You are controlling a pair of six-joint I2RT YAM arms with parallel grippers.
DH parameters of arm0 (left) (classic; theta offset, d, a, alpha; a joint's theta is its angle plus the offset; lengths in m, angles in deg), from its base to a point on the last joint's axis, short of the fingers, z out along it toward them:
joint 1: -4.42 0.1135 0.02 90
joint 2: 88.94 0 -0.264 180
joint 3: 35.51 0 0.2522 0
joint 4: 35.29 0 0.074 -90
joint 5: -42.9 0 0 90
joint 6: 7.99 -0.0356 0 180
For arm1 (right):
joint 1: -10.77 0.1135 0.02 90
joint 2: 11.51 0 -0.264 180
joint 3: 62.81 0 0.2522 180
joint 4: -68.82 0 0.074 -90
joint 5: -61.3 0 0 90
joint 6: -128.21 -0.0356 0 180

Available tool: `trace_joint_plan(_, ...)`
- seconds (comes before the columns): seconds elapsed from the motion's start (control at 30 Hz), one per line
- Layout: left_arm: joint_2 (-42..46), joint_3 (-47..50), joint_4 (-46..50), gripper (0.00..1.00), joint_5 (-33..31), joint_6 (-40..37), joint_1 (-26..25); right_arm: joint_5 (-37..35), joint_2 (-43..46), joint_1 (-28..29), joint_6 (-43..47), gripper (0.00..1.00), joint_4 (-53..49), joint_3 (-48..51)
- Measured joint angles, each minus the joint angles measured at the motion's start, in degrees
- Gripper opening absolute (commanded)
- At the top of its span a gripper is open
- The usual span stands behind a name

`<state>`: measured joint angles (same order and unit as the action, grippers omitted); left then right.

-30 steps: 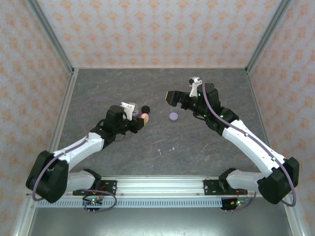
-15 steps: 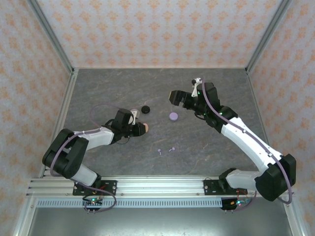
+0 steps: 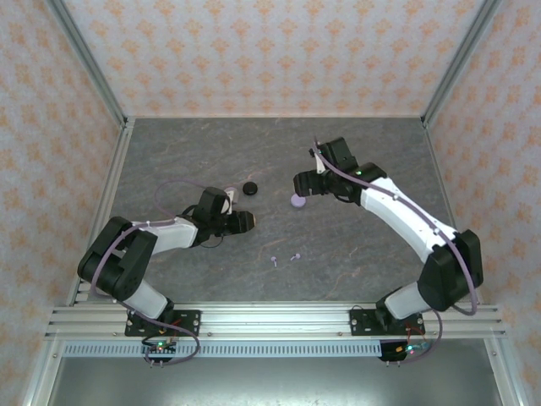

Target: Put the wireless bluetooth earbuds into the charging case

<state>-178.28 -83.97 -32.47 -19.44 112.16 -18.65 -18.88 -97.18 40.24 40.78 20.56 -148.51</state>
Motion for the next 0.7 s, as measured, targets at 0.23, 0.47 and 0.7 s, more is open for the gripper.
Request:
trace_joint_plan(0.23,4.9,-0.1,3.7,0.73,-2.5,-0.6,1.1,0.9,-11.5,0.0,11.5,0.82,-2.8,-5.2)
trace_joint_plan(0.47,16.8,-1.5,8.4,0.81,-5.7,-2.7,3.4,6.1,-24.2,0.1,19.2,0.77,-5.4,-13.9)
trace_joint_plan(0.7,22.3,-1.9,12.1,0.82,-7.1,-3.7,5.4,6.8,-33.7,0.7,22.4,0.77,-7.1,-19.6)
